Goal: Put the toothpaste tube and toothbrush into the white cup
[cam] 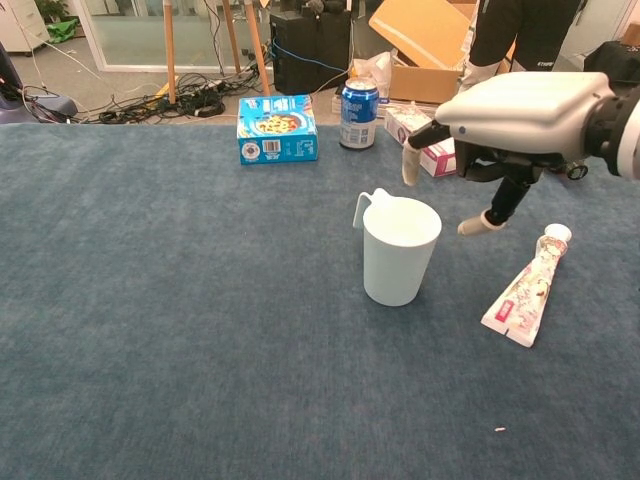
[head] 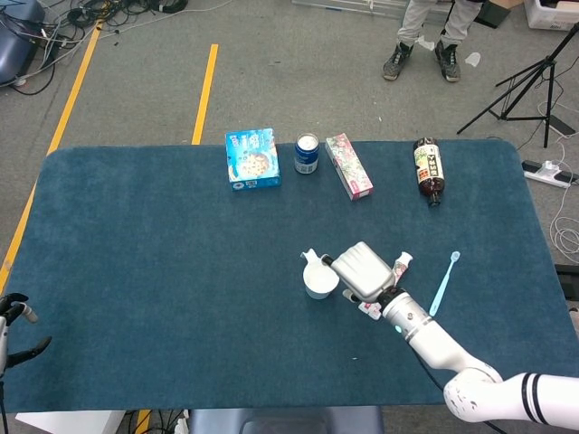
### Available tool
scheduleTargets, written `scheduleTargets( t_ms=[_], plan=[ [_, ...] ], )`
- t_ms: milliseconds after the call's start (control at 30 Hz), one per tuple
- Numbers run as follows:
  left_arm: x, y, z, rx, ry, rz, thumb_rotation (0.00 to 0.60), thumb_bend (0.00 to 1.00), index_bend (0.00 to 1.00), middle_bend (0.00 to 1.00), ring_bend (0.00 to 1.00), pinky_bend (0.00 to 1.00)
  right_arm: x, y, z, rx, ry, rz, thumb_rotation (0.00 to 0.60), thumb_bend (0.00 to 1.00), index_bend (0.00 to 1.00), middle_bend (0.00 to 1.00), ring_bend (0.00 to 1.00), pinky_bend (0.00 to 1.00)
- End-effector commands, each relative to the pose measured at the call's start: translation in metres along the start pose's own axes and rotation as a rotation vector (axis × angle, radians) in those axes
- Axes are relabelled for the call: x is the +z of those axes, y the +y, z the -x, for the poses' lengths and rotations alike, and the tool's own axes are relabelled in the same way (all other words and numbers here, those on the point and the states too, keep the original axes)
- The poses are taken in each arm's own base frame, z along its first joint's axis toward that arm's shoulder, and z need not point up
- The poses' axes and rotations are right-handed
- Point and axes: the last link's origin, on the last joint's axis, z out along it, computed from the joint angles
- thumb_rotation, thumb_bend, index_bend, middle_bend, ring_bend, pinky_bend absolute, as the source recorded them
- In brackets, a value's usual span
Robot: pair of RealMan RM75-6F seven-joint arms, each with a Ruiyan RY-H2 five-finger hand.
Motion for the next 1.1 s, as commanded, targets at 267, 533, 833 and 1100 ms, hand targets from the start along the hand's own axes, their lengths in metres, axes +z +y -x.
scheduleTargets(
  t_ms=[267,533,833,1100],
  plan=[
    [0.0,-0.004,-0.001,0.002,-0.005,-0.021,0.6,0.11,0.53,0.33,0.36,0.41,0.016,-0.009,0.008,-0.007,-0.047,-0.012,0.6,0.1,0.4,1.0,1.0,1.0],
    [0.002,-0.009,-0.004,0.006,0.003,-0.046,0.6,0.11,0.53,0.33,0.36,0.41,0.029,-0.016,0.012,-0.023,-0.076,-0.02,0.6,0.11,0.42,1.0,1.0,1.0],
    [0.003,-0.013,-0.007,0.001,0.005,-0.065,0.6,0.11,0.53,0.33,0.36,0.41,0.038,-0.02,0.019,-0.044,-0.122,-0.021,0.6,0.14,0.47,1.0,1.0,1.0],
    [0.003,-0.015,-0.007,-0.002,0.003,-0.071,0.6,0.11,0.53,0.33,0.36,0.41,0.042,-0.02,0.024,-0.051,-0.15,-0.019,0.6,0.22,0.52,1.0,1.0,1.0]
  ],
)
